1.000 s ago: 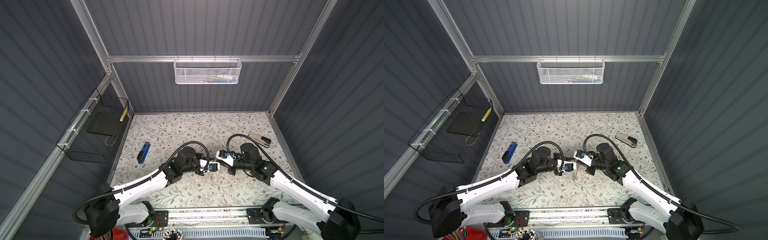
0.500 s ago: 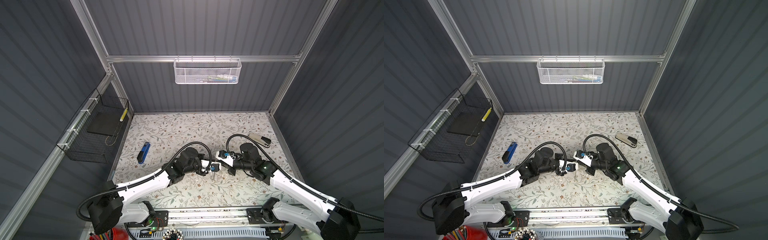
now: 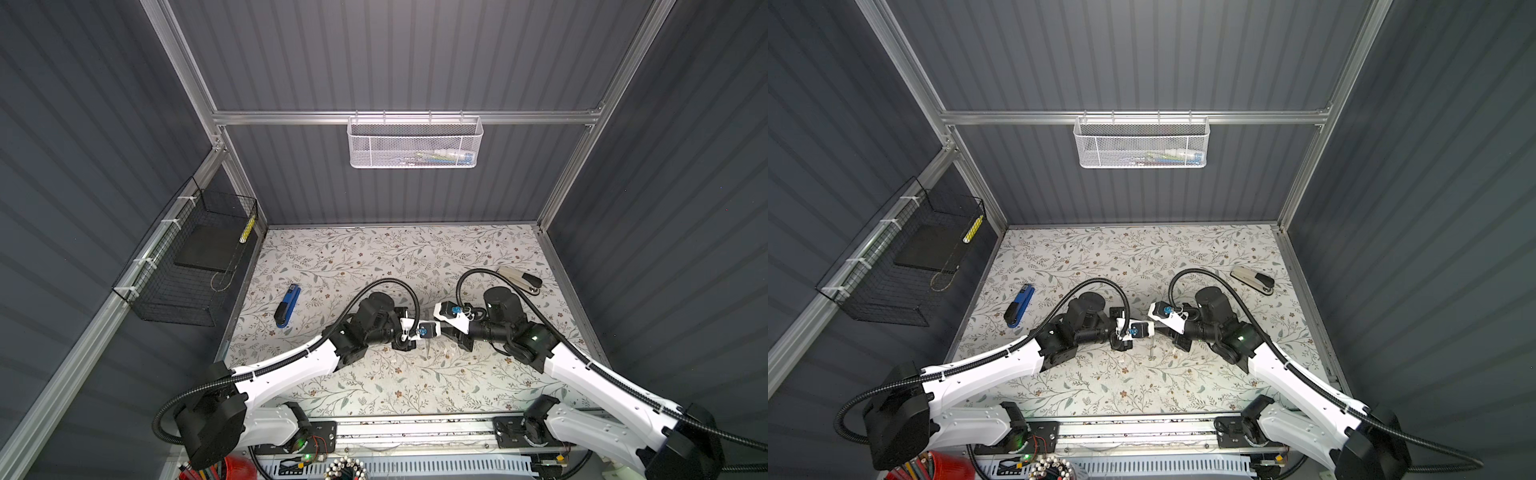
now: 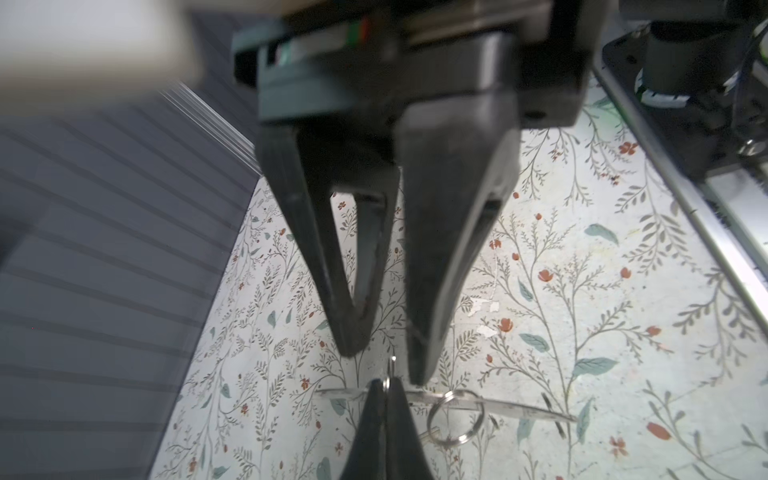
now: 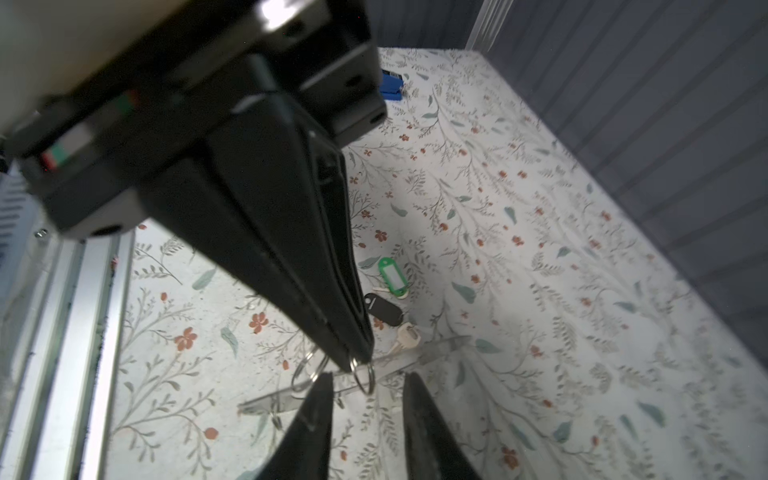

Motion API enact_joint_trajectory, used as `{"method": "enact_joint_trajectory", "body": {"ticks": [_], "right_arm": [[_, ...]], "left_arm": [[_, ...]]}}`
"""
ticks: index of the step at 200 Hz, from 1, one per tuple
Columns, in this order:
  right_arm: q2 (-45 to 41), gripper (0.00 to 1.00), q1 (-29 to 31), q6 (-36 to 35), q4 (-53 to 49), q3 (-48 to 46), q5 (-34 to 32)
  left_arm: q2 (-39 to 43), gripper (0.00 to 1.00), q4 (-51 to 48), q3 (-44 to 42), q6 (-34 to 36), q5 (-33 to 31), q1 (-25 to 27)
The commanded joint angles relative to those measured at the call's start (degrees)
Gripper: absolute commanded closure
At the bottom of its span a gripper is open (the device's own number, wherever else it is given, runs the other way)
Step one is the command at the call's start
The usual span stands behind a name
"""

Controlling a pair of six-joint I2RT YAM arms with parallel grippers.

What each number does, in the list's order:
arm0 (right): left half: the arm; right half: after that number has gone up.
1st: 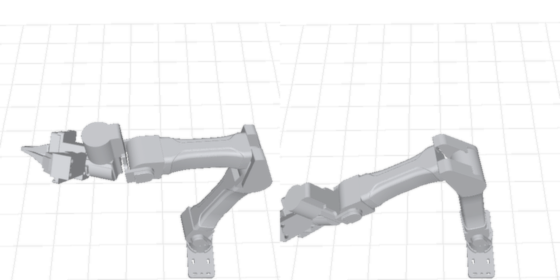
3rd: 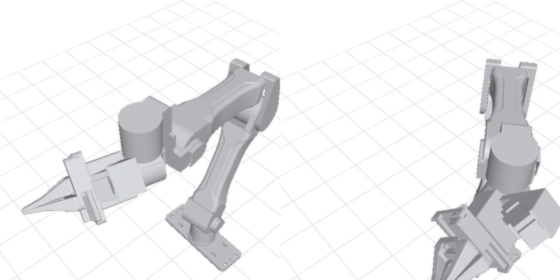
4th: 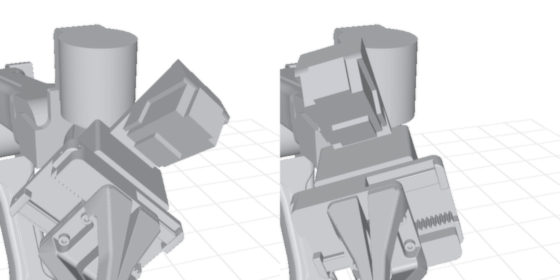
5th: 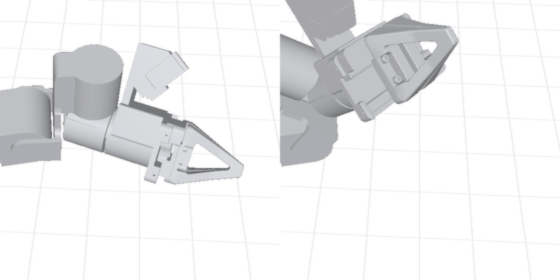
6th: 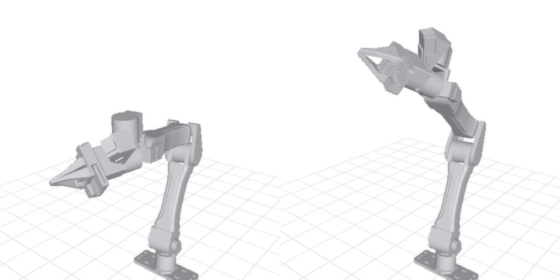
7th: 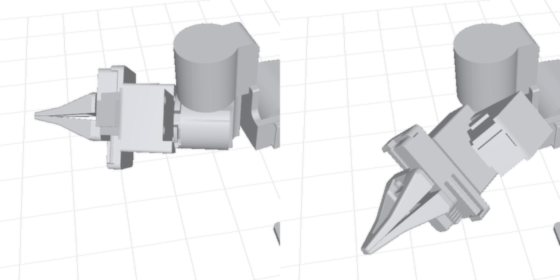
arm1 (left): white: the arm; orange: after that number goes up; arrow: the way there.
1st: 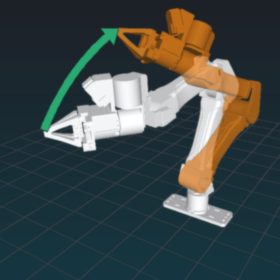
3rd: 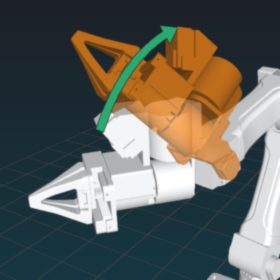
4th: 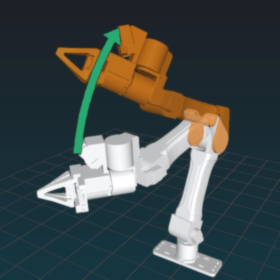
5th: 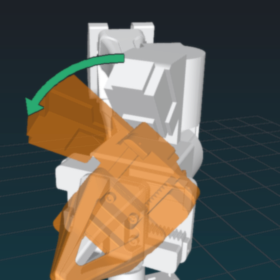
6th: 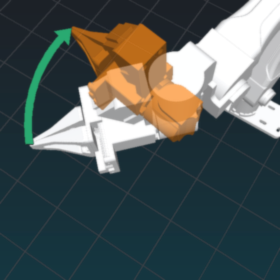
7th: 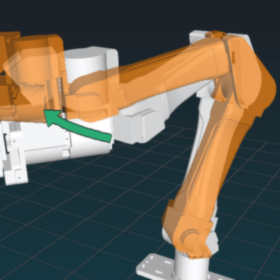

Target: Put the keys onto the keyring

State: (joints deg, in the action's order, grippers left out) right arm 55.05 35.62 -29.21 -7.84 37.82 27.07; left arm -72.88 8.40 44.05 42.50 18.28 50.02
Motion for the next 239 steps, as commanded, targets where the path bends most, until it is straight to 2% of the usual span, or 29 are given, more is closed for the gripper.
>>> {"method": "enact_joint_trajectory", "body": {"ticks": [1, 16, 37, 53, 87, 128, 174, 239], "right_arm": [[-5.1, 0.59, -1.1, 0.9, 3.8, -3.6, 1.8], [-8.6, 0.55, -2.3, 2.7, 7.0, -6.5, 2.8], [-11.8, 0.54, -3.6, 5.1, 9.4, -9.0, 3.4], [-12.1, 0.56, -3.6, 5.9, 9.0, -9.2, 3.5], [-10.6, 0.62, -3.7, 7.2, 10.0, -8.3, 5.9], [-9.8, 0.66, -3.7, 12.6, 19.9, -10.7, 9.5], [-8.1, 0.67, -3.7, 14.4, 19.8, -10.0, 9.2], [-6.8, 0.72, -3.6, 19.4, 28.5, -10.2, 12.1]], "left_arm": [[1.5, 1.0, 5.7, 0.7, -10.2, 11.9, -4.6], [2.0, 1.0, 9.2, -0.6, -13.3, 15.8, -6.7], [1.9, 1.0, 12.8, -1.4, -16.4, 18.8, -7.8], [0.8, 1.0, 14.5, -1.2, -19.5, 22.1, -9.1], [-0.4, 1.0, 24.5, -3.1, -26.9, 27.4, -11.1], [-1.0, 1.0, 28.2, -3.6, -28.4, 30.5, -11.4], [-1.5, 1.0, 29.5, -3.5, -28.3, 31.6, -11.5], [-2.4, 1.0, 30.1, -2.4, -29.7, 34.9, -12.1]]}}
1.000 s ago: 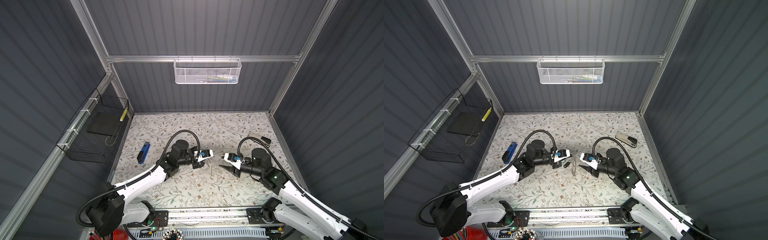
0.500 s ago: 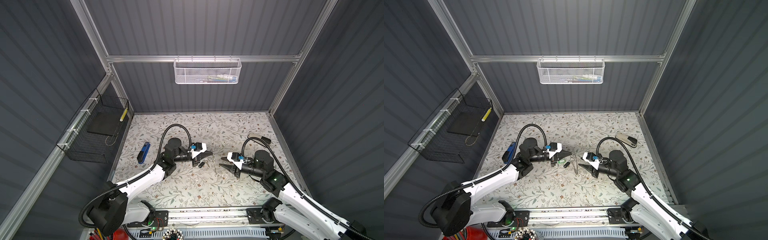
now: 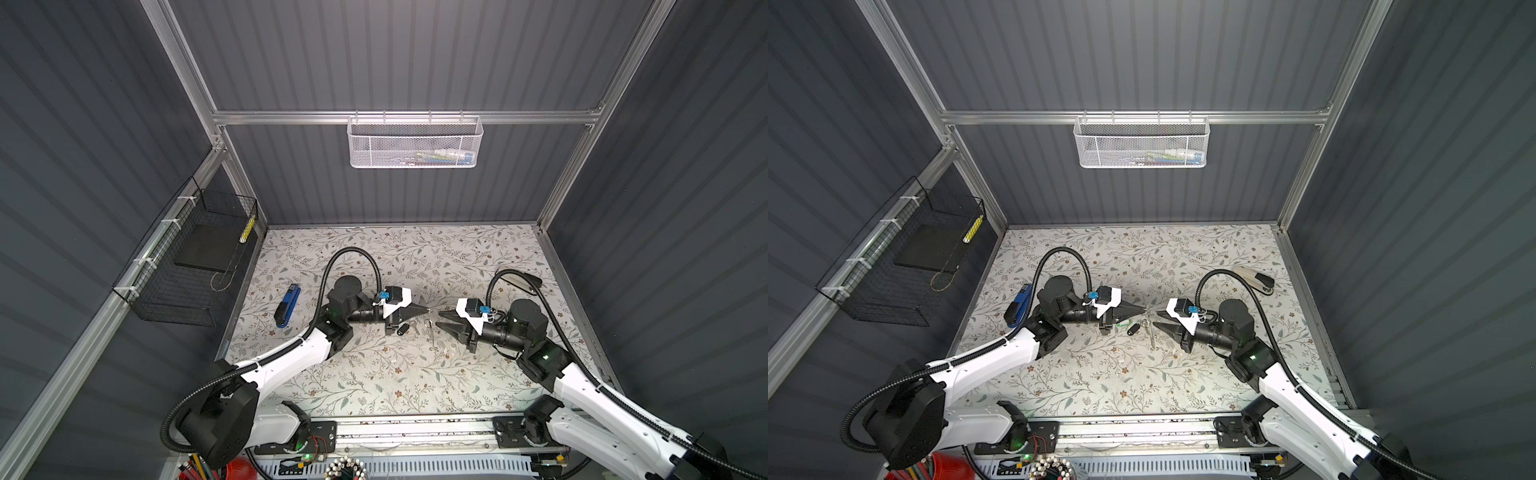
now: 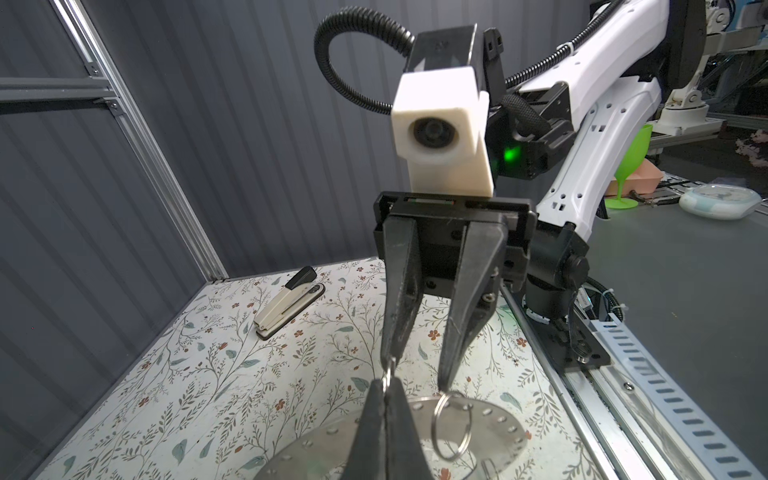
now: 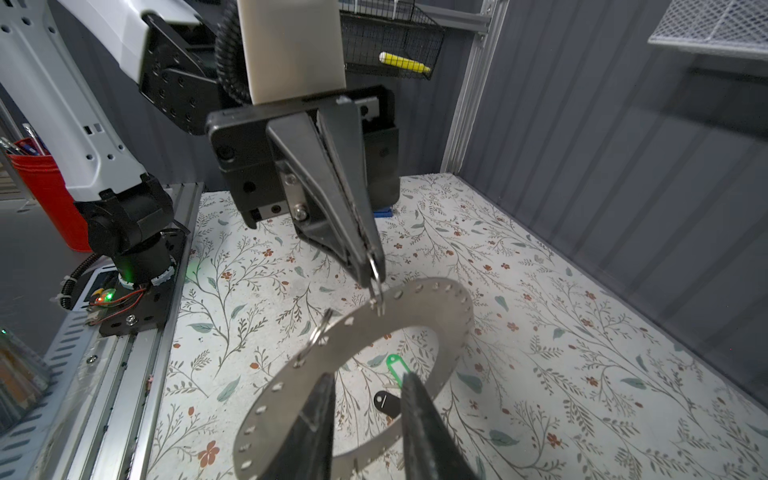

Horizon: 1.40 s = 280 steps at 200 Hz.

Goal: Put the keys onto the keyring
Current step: 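Hold the ring plate with the right gripper while the left gripper repositions near it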

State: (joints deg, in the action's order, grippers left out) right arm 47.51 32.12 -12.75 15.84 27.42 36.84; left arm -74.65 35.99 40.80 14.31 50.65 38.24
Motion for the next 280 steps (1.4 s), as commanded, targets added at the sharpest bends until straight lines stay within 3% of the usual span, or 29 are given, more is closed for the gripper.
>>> {"method": "enact_joint_trajectory", "body": {"ticks": [1, 153, 244, 260, 280], "right_arm": [[0.8, 0.72, 0.0, 3.0, 4.9, 0.2, 2.4], [5.2, 0.82, 0.9, 4.9, 9.9, 2.0, 5.5], [5.7, 1.0, 1.0, 4.3, 8.6, 2.7, 7.2], [4.8, 1.0, 1.0, 2.1, 3.9, 3.6, 5.8], [3.6, 1.0, 1.1, -1.7, -2.7, 4.9, 3.3]], "left_arm": [[-0.7, 1.0, 2.6, 0.8, -1.6, 2.5, -0.3], [-1.2, 1.0, 3.7, 1.4, -3.0, 5.2, -0.3], [-0.9, 1.0, -0.6, 2.1, 0.1, 5.3, -0.3], [1.0, 0.77, -7.9, 2.9, 6.0, 1.4, -0.3], [3.9, 0.63, -17.5, 4.1, 14.7, -3.0, -0.3]]}}
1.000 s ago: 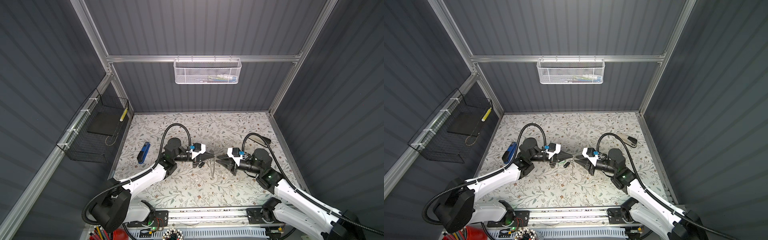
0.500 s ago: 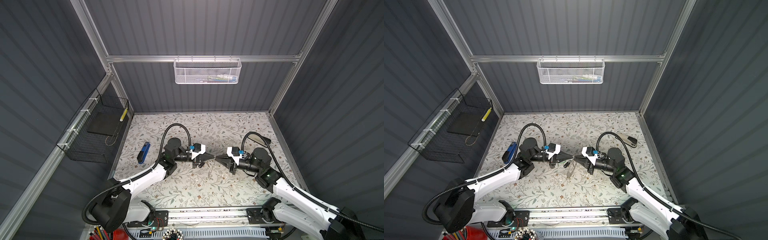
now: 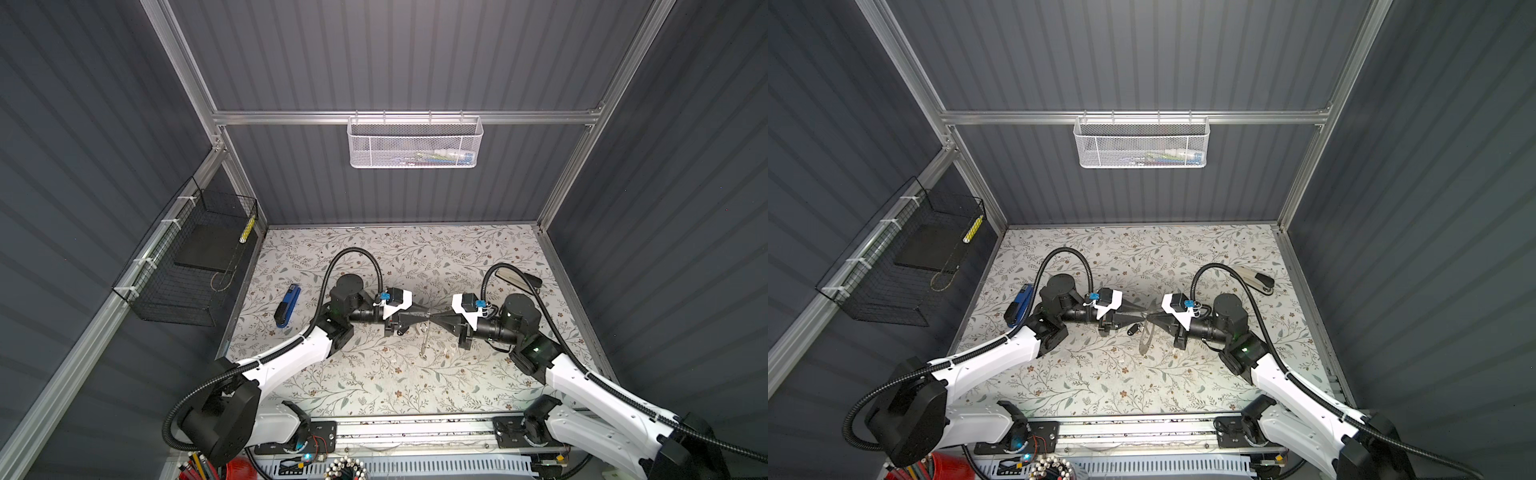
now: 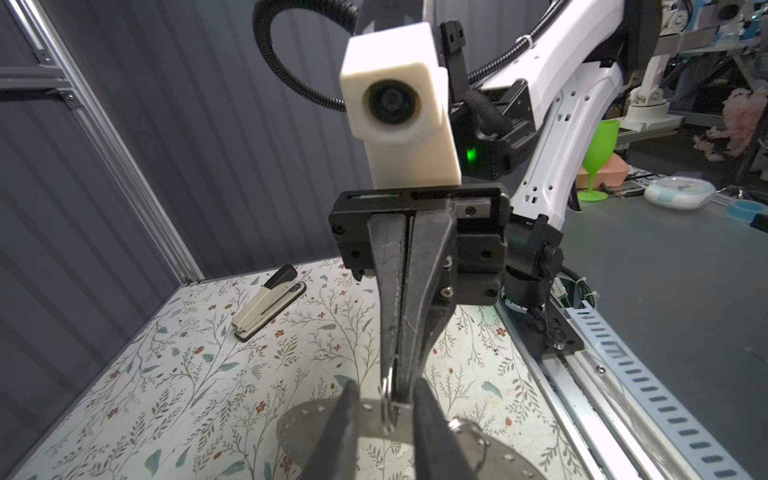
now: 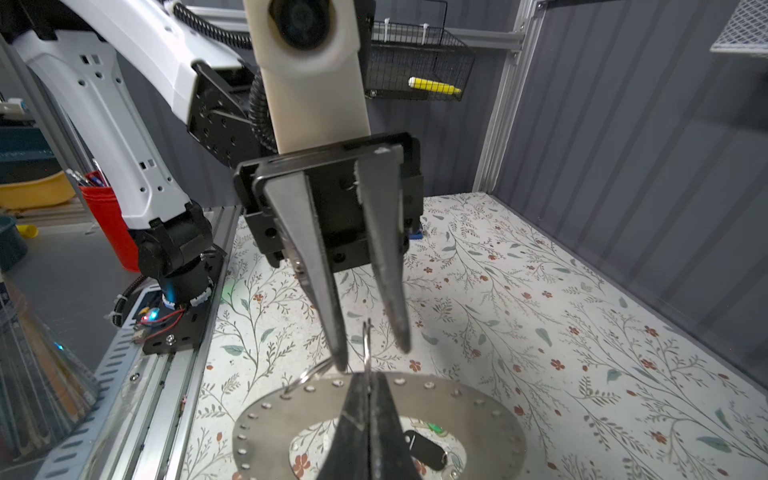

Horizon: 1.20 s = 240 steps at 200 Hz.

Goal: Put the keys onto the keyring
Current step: 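Hold the ring plate with the right gripper while the left gripper repositions near it, then close the left gripper on the ring plate edge beside the right gripper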

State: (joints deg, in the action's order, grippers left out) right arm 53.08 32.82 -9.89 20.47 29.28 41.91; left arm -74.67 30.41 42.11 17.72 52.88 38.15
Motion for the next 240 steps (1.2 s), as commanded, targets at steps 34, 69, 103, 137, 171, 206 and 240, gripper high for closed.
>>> {"method": "enact_joint_trajectory", "body": {"ticks": [34, 69, 103, 137, 171, 206, 240], "right_arm": [[-2.4, 1.0, 0.9, -10.1, -14.9, 4.9, -5.0], [-0.8, 1.0, 1.9, -13.3, -19.6, 7.2, -7.1], [-0.1, 1.0, 2.9, -15.1, -21.8, 8.4, -8.1], [-0.1, 1.0, 3.5, -15.7, -22.0, 8.4, -8.7], [0.2, 1.0, 3.7, -16.1, -22.4, 8.7, -9.1], [0.4, 1.0, 3.9, -16.5, -22.5, 8.9, -9.1], [0.9, 1.0, 4.0, -16.8, -22.6, 9.4, -9.0]], "left_arm": [[7.4, 0.62, -22.0, 4.6, 20.0, -12.2, 0.3], [8.0, 0.63, -30.1, 7.0, 29.1, -21.2, 6.3], [7.1, 0.65, -30.7, 7.8, 30.8, -27.2, 8.8], [6.6, 0.68, -31.5, 8.5, 31.0, -28.8, 9.0], [6.0, 0.72, -32.5, 9.3, 30.8, -28.9, 9.1], [5.2, 0.79, -33.3, 9.7, 31.0, -27.7, 9.2], [4.3, 0.86, -33.3, 10.3, 31.2, -26.5, 9.4]]}}
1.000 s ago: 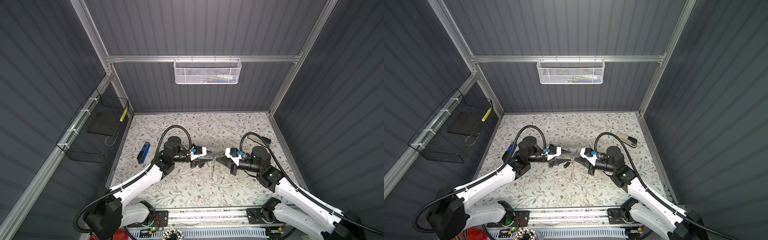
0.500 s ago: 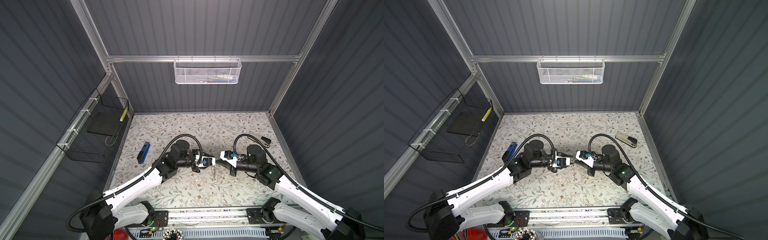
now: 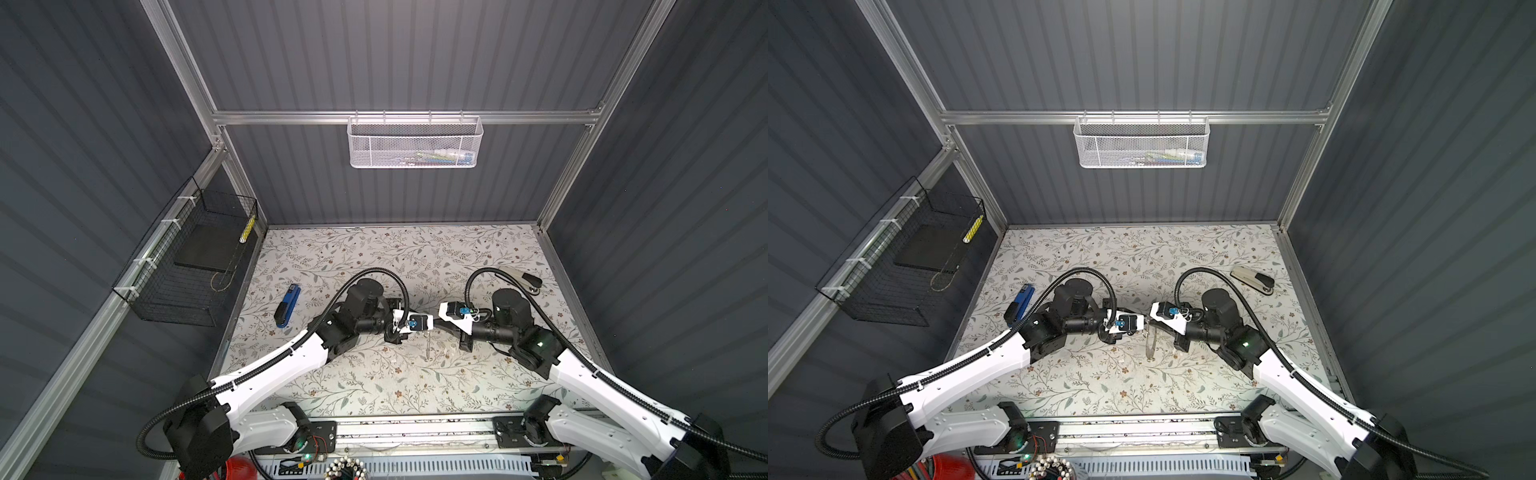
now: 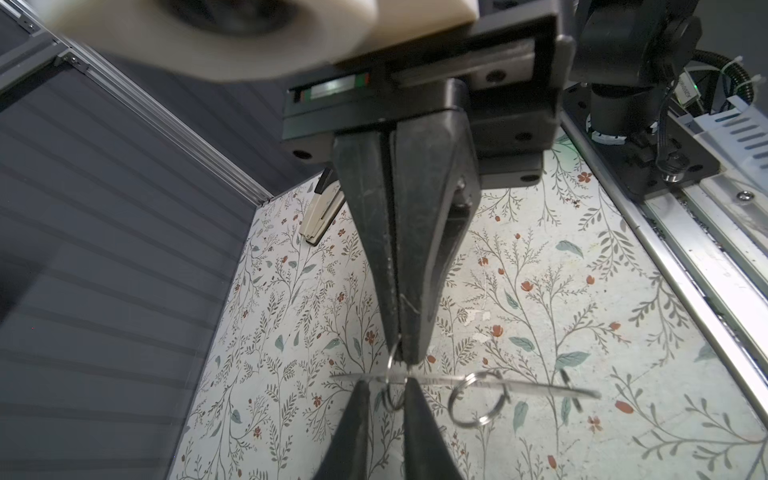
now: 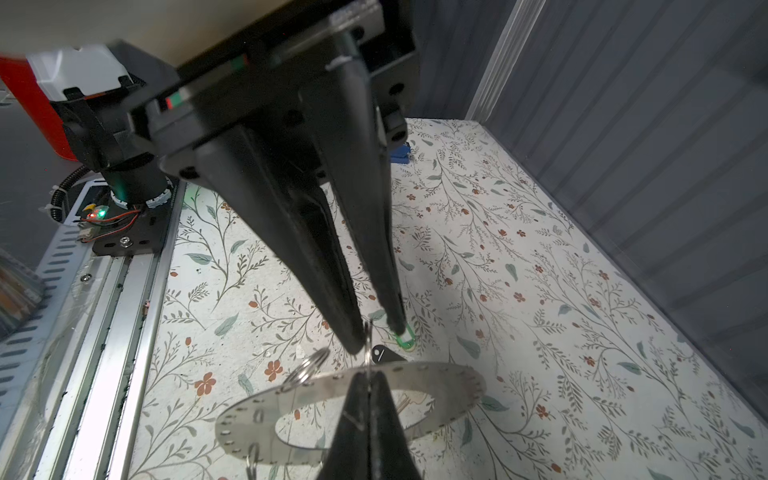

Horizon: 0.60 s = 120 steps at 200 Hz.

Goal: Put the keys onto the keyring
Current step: 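Close the left gripper on the ring plate edge beside the right gripper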

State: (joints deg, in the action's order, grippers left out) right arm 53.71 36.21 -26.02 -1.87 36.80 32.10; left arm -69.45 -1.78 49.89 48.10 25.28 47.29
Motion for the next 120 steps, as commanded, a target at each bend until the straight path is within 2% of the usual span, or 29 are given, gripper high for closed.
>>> {"method": "enact_joint_trajectory", "body": {"ticks": [1, 34, 52, 65, 91, 102, 120], "right_arm": [[0.2, 1.0, 0.5, -0.7, -0.2, 1.9, 0.8], [0.6, 1.0, 0.6, -1.5, -0.8, 2.5, 0.9], [0.9, 1.0, 0.6, -2.1, -1.4, 2.8, 0.9], [0.8, 1.0, 0.6, -2.2, -1.5, 2.9, 0.5], [-0.5, 0.68, 0.6, -1.8, -2.1, 2.2, -3.2], [-1.9, 0.61, 0.5, -2.4, -1.9, 0.9, -4.5], [-4.2, 0.55, 0.1, -2.9, -1.0, -1.5, -6.2]], "left_arm": [[-0.9, 0.86, -1.2, 2.5, 0.9, 1.1, 0.3], [-1.4, 0.92, -1.3, 2.8, 1.2, 1.4, 0.3], [-1.5, 1.0, -1.1, 2.8, 1.0, 1.9, 0.3], [-1.6, 1.0, -1.0, 2.8, 0.3, 2.1, 0.3], [-0.4, 1.0, 3.9, 0.4, -1.5, 0.6, 0.1], [0.3, 1.0, 6.3, -1.1, -1.6, 0.7, -0.2], [1.6, 1.0, 10.9, -3.7, -1.5, 1.1, -0.6]]}}
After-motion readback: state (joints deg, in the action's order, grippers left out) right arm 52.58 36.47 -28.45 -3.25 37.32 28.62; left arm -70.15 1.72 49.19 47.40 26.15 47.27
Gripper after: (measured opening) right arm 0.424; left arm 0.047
